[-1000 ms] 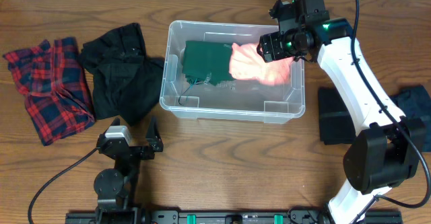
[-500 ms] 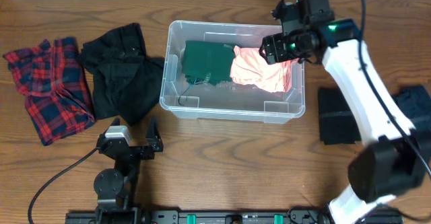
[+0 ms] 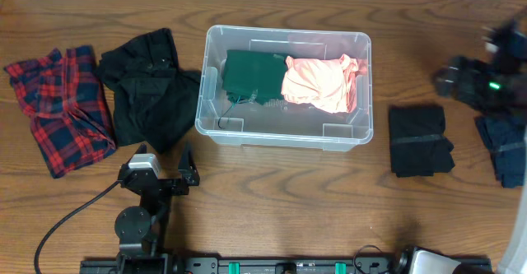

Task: Pack container
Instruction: 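Move the right gripper to the black folded cloth and grasp it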

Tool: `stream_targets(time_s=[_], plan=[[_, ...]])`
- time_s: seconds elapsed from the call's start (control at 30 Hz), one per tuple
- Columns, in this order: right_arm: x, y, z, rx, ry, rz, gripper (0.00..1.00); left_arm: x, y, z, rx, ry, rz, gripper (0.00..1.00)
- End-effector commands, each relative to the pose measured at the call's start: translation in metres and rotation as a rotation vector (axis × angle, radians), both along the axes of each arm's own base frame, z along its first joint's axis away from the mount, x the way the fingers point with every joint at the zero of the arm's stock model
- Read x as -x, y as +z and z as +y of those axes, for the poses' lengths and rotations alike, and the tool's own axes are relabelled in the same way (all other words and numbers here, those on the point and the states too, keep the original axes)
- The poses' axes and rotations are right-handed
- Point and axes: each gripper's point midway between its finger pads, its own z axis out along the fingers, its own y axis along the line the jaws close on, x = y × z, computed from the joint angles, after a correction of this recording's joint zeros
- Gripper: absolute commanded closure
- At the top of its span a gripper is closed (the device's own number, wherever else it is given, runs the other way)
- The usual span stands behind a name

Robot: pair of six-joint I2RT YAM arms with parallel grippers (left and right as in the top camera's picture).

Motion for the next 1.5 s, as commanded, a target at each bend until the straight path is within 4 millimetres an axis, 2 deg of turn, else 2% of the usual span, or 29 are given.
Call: stream_targets(time_s=[0.0,0.1,0.23,0.43,0.7,0.93,1.1,1.3,1.47], plan=[[0.032,-0.017,-0.035,-0.061,-0.198,0.049,0.14,0.001,-0.015,-0.002,-0.003,-0.012,0.046,0.02],[0.051,-0.04,-0.051,-0.143,-0.297,0.049,0.12,0.001,-0.015,-0.002,-0.004,-0.012,0.046,0.02],[0.067,-0.087,-0.065,-0.258,-0.421,0.052,0.11,0.001,-0.015,-0.002,-0.003,-0.012,0.046,0.02],[0.076,-0.158,-0.063,-0.345,-0.497,0.096,0.12,0.001,-0.015,-0.002,-0.004,-0.012,0.046,0.02],[0.08,-0.217,-0.058,-0.37,-0.56,0.082,0.13,0.001,-0.015,-0.002,-0.004,-0.012,0.046,0.02],[0.08,-0.242,-0.057,-0.355,-0.562,0.042,0.23,0.001,-0.015,-0.002,-0.004,-0.012,0.046,0.02],[0.072,-0.252,-0.053,-0.335,-0.531,0.01,0.29,0.001,-0.015,-0.002,-0.004,-0.012,0.046,0.02],[0.058,-0.263,-0.053,-0.321,-0.502,0.006,0.31,0.001,-0.015,-0.002,-0.004,-0.012,0.046,0.02],[0.051,-0.282,-0.05,-0.324,-0.489,0.042,0.34,0.001,-0.015,-0.002,-0.003,-0.012,0.046,0.02]])
